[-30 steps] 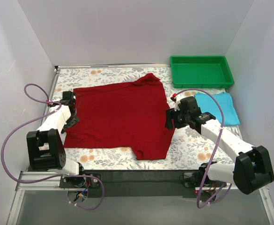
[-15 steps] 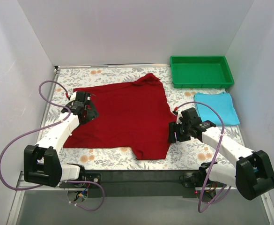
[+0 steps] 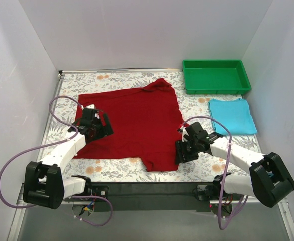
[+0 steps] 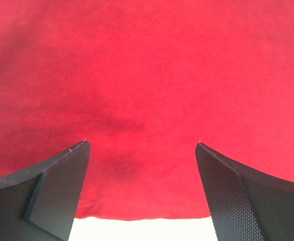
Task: Fold and stack the t-shirts
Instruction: Flatten the tshirt out
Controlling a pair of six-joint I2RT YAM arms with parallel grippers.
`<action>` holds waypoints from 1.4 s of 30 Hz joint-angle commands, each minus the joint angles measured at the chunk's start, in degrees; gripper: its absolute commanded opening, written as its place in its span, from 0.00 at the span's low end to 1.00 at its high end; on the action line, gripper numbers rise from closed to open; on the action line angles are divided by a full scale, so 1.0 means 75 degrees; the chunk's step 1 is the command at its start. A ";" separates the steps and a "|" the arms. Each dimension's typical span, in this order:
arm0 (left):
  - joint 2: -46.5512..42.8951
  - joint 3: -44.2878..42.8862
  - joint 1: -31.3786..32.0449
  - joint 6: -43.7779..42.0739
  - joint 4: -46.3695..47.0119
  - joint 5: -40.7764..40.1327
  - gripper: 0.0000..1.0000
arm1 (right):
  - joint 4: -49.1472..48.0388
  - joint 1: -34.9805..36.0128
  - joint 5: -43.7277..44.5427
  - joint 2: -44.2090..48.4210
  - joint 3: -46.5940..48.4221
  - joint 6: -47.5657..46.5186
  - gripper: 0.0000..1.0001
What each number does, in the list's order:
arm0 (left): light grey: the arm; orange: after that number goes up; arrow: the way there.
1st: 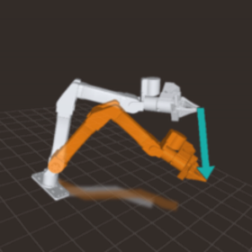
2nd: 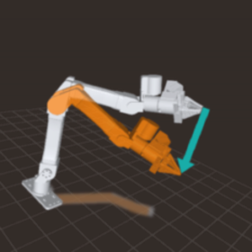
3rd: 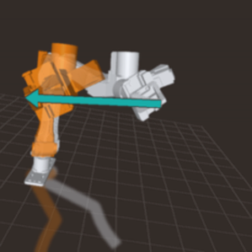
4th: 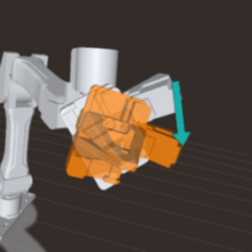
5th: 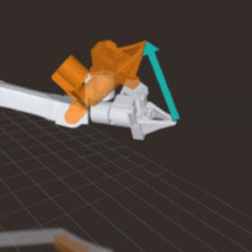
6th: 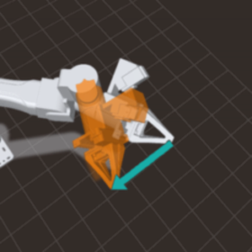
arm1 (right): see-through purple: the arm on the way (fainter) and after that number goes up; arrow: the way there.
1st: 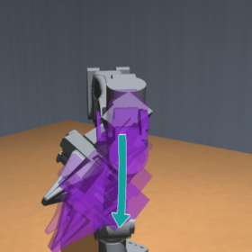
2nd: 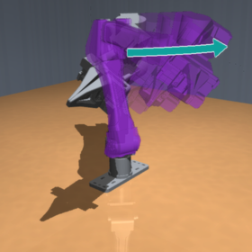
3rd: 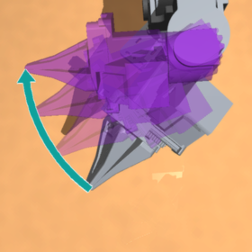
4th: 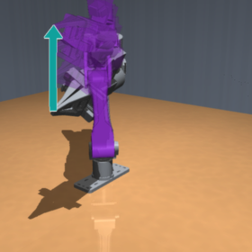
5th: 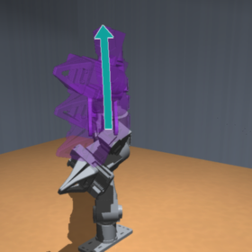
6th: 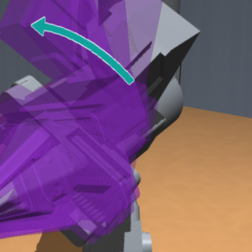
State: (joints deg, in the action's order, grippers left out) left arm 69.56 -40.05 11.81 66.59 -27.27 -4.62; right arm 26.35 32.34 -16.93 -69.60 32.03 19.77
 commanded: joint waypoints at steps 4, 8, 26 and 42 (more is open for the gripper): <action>-0.0813 0.0652 0.0054 -0.0370 0.1267 0.0827 0.79 | 0.0259 0.1722 0.0977 0.0129 0.0756 -0.0163 0.49; -0.0814 0.0583 0.0054 -0.0417 0.1303 0.0734 0.79 | 0.0635 0.2717 0.1740 -0.0269 0.1318 -0.0456 0.50; -0.0697 0.0477 0.0054 -0.0511 0.1198 0.0230 0.79 | 0.1151 0.5110 0.4401 -0.2251 0.2713 -0.1511 0.37; -0.0579 0.0442 0.0054 -0.0523 0.1198 0.0335 0.79 | 0.1643 0.3240 0.5046 -0.2519 0.4563 -0.3057 0.13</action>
State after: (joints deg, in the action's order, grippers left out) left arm 65.41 -35.40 12.03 63.40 -18.94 -2.00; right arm 38.46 62.13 19.35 -86.96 61.12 1.08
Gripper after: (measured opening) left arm 0.787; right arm 0.116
